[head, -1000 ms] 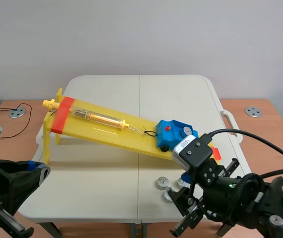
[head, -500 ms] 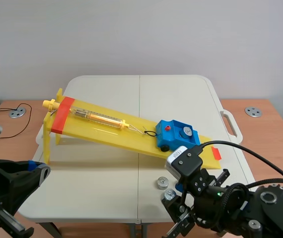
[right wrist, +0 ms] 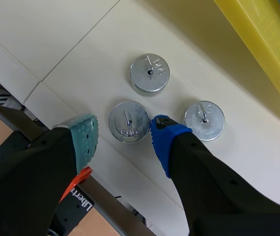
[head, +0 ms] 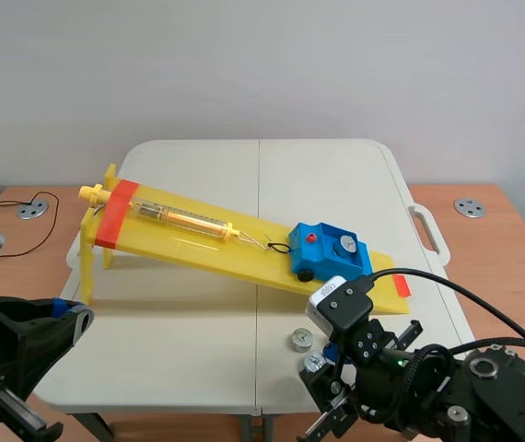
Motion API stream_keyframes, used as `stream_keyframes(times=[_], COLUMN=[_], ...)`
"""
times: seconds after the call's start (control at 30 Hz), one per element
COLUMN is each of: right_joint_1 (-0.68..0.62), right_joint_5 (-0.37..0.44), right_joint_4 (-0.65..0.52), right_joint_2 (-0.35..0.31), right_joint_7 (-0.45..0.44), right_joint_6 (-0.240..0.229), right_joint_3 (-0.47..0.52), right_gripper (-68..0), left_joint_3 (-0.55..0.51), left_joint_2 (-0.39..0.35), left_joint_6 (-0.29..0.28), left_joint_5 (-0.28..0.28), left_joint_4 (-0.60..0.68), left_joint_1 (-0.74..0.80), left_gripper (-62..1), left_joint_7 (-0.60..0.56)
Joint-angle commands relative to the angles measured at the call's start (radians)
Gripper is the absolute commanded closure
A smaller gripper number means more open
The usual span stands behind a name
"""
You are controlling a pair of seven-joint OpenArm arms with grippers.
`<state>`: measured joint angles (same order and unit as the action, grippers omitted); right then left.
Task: Place the four metal weights on the blue cart on the ramp.
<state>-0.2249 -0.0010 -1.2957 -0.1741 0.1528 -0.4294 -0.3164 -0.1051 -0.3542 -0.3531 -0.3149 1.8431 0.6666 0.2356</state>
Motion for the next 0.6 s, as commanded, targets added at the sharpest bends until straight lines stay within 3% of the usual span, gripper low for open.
stream_keyframes(times=[0.0,0.27,0.57], right_joint_1=[0.076,0.076,0.095], right_joint_5=[0.026,0.026,0.004], right_joint_4=[-0.063,-0.063,-0.06], right_joint_2=[0.003,0.003,0.003], right_joint_7=[-0.172,-0.19,-0.174], right_joint_6=[0.016,0.009,0.022], right_joint_3=[0.006,0.005,-0.069], right_gripper=[-25.6,-25.6,-22.9], left_joint_3=[-0.015,-0.015,-0.015], left_joint_2=[0.007,0.007,0.007], left_joint_6=[-0.029,-0.029,-0.029], left_joint_5=[-0.051,-0.051,-0.051], left_joint_4=[0.071,0.071,0.071], left_joint_1=[-0.022,-0.022,-0.033], left_gripper=[-2.7,-2.7,-2.7], left_joint_7=[-0.082,-0.082,-0.081])
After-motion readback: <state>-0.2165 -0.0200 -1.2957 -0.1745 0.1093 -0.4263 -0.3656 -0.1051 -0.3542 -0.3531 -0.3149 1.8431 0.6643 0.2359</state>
